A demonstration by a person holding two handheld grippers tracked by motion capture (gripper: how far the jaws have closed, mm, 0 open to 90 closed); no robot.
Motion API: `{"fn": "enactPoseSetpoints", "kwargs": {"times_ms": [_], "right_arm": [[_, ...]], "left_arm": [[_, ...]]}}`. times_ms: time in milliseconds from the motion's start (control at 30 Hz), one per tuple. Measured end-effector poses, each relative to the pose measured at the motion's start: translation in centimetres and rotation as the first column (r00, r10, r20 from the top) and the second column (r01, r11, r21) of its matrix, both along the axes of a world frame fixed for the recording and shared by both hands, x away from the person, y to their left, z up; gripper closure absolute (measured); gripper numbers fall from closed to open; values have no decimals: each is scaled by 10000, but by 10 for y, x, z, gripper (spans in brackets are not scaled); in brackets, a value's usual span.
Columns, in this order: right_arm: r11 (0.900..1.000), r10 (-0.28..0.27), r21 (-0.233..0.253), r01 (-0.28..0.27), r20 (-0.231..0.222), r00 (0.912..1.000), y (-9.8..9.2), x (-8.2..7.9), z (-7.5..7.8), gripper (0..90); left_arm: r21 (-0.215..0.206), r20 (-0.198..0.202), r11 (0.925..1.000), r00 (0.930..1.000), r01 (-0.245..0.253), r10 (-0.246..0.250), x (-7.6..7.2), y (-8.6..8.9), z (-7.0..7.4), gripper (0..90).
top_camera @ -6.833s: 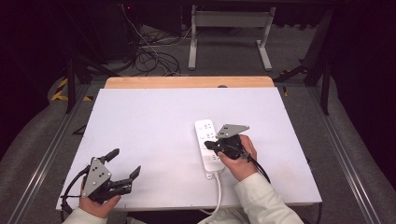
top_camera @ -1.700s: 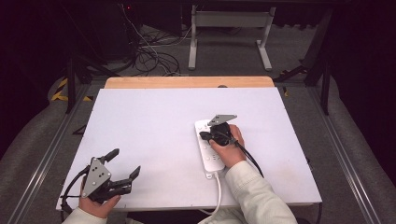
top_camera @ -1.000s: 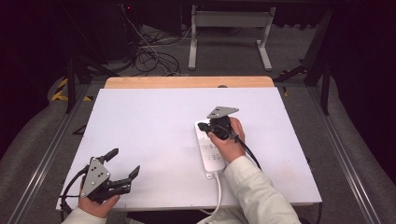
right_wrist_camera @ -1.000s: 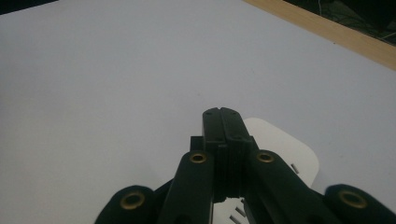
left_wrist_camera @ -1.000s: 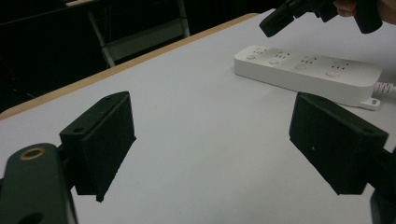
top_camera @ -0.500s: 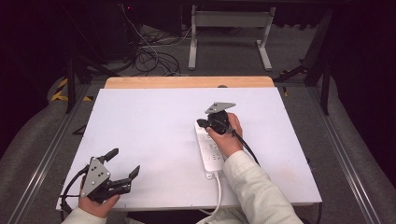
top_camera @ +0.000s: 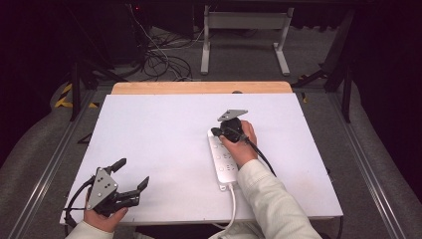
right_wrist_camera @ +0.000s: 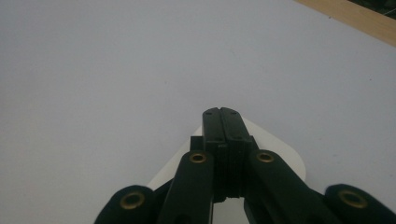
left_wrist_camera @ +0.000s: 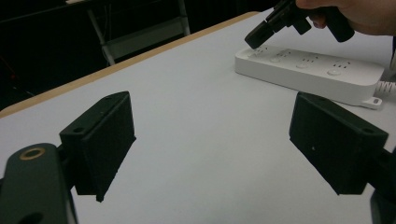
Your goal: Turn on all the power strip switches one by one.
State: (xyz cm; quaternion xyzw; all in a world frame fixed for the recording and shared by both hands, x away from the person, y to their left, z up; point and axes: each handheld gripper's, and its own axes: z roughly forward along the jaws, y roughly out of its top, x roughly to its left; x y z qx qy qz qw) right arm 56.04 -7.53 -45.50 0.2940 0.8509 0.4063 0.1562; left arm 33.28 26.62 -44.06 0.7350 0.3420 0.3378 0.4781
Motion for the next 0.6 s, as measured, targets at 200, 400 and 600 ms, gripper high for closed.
{"fn": "enactPoseSetpoints", "kwargs": {"times_ms": [200, 400, 600], "right_arm": [[9999, -14, -109, 13, -120, 9999, 2, 2, -4, 900], [9999, -15, -106, 14, -153, 9999, 3, 1, -6, 900], [10000, -41, 82, 43, -244, 9997, 1, 1, -7, 900]], "left_arm": [[-5, 3, 10000, 10000, -6, 6, 0, 0, 0, 145], [80, 34, 10000, 10000, -10, 10, 0, 0, 0, 145], [13, 25, 10000, 10000, -11, 11, -1, 0, 0, 145]]}}
